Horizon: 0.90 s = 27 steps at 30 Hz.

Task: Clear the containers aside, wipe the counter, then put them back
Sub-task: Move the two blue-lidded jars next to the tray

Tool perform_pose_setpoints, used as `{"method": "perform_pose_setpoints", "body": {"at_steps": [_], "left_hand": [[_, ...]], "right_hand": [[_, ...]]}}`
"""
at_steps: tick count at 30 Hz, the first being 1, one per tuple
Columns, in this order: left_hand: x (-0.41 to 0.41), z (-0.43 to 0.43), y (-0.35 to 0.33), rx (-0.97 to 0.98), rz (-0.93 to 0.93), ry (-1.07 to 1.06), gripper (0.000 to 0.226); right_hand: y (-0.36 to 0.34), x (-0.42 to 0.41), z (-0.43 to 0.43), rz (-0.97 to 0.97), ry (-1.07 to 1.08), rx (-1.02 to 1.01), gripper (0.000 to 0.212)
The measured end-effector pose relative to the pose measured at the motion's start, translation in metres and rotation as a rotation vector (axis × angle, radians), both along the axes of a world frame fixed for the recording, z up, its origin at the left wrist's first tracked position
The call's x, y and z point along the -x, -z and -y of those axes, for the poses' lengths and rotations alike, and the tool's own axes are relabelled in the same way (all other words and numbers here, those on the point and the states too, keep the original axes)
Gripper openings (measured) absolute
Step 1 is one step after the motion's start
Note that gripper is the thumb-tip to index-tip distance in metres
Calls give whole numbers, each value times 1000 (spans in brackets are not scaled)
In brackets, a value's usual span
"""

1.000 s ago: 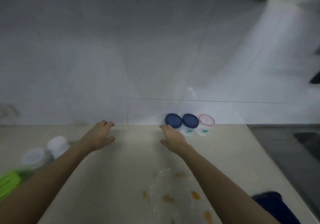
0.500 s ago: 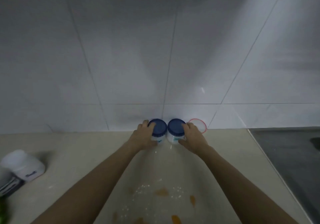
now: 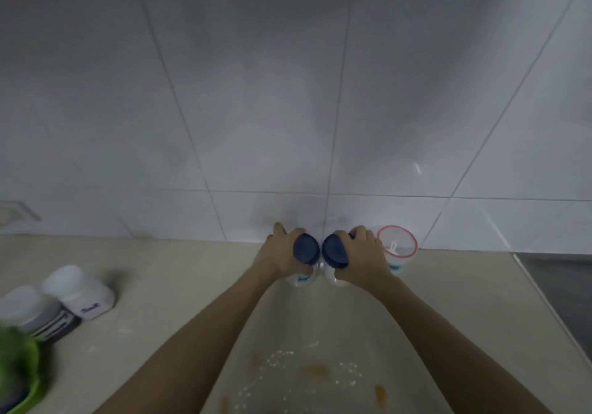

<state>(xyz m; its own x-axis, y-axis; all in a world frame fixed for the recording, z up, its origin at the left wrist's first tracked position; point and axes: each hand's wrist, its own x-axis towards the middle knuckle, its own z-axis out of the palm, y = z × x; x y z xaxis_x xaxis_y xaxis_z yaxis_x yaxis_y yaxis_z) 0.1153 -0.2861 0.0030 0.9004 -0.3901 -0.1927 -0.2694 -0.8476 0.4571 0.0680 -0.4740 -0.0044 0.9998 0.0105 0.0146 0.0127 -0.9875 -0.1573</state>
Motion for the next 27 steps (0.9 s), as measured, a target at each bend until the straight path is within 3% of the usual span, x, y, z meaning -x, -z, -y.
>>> {"method": "perform_pose_setpoints", "body": {"at_steps": [6, 15, 27], "left_hand": [[46, -112, -29, 100, 9, -159, 86], [127, -302, -44, -191, 83, -341, 76], [152, -396, -11, -123, 172, -528, 76]], "right_hand": [[-19, 16, -69, 13, -122, -120, 67], [-26, 48, -255, -46, -378, -268, 71], [-12, 42, -393, -126, -446, -241, 76]]}}
